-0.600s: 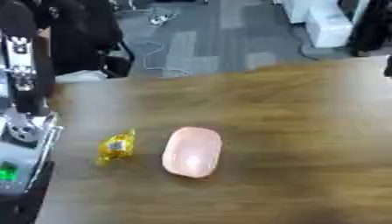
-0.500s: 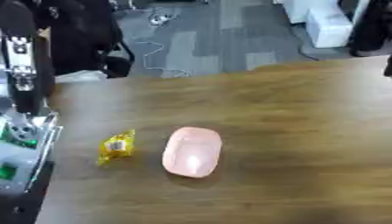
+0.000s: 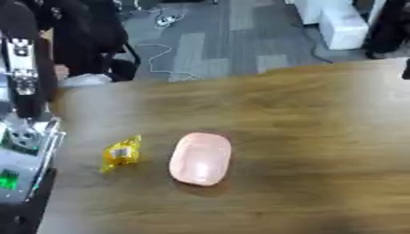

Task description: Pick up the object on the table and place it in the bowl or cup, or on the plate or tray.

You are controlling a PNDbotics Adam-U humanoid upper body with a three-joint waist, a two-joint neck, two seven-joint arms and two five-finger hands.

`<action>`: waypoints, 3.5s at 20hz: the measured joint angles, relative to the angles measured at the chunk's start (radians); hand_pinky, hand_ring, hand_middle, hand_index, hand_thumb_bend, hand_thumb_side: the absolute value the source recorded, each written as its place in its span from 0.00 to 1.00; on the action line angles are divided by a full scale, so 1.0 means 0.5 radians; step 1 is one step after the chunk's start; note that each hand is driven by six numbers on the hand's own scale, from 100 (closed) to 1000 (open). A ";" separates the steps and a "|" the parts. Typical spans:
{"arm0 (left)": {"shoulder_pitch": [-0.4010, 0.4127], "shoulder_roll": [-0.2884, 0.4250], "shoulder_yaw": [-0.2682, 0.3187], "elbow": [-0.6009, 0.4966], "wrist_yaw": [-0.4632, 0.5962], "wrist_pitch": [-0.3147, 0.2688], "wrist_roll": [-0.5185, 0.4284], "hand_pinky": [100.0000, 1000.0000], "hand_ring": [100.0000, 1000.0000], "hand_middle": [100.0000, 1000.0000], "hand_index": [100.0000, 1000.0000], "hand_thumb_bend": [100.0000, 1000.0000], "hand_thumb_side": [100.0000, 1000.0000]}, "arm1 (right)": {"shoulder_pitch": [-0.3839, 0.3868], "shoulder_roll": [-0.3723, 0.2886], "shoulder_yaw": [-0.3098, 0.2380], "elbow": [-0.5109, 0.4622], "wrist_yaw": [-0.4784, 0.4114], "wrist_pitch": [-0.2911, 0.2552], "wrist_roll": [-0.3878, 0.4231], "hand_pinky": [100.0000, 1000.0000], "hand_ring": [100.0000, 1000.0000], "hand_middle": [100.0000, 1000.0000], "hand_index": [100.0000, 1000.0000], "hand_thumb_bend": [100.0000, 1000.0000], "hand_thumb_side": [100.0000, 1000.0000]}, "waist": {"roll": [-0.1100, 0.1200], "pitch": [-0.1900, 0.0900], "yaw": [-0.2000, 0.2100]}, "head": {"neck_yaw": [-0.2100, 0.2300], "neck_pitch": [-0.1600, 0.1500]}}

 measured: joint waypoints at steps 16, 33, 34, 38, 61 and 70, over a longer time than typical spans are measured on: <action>0.029 0.017 0.011 0.001 -0.664 0.416 -1.353 0.29 0.51 0.60 0.67 0.50 0.56 | 0.000 0.000 0.000 0.000 0.025 0.002 0.003 0.00 0.16 0.26 0.66 0.00 1.00 | 0.000 0.001 0.001 | -0.015 0.000; 0.046 0.019 0.121 0.135 -1.711 0.524 -2.469 0.61 0.73 0.77 0.81 1.00 0.41 | 0.000 0.000 -0.001 0.000 0.043 0.007 0.017 0.00 0.15 0.26 0.65 0.00 1.00 | 0.000 0.003 0.002 | -0.017 0.000; 0.046 0.019 0.132 0.158 -1.802 0.538 -2.473 0.61 0.73 0.77 0.81 1.00 0.41 | 0.000 0.000 -0.001 0.000 0.044 0.007 0.017 0.00 0.15 0.26 0.65 0.00 1.00 | 0.000 0.003 0.002 | -0.017 0.000; 0.047 0.016 0.147 0.252 -2.023 0.574 -2.479 0.60 0.72 0.77 0.80 1.00 0.43 | 0.000 0.000 -0.007 0.000 0.051 0.007 0.017 0.00 0.15 0.26 0.65 0.00 1.00 | 0.000 0.003 0.002 | -0.018 0.000; 0.047 -0.001 0.207 0.781 -2.149 0.714 -2.479 0.61 0.72 0.76 0.78 1.00 0.42 | 0.000 0.000 -0.012 0.000 0.061 0.005 0.018 0.00 0.15 0.26 0.65 0.00 1.00 | 0.000 0.003 0.000 | -0.024 0.000; 0.044 -0.002 0.207 0.869 -2.143 0.718 -2.477 0.61 0.72 0.75 0.77 0.99 0.45 | 0.000 0.000 -0.012 0.000 0.061 0.004 0.020 0.00 0.15 0.25 0.65 0.00 1.00 | 0.000 0.004 -0.001 | -0.033 0.000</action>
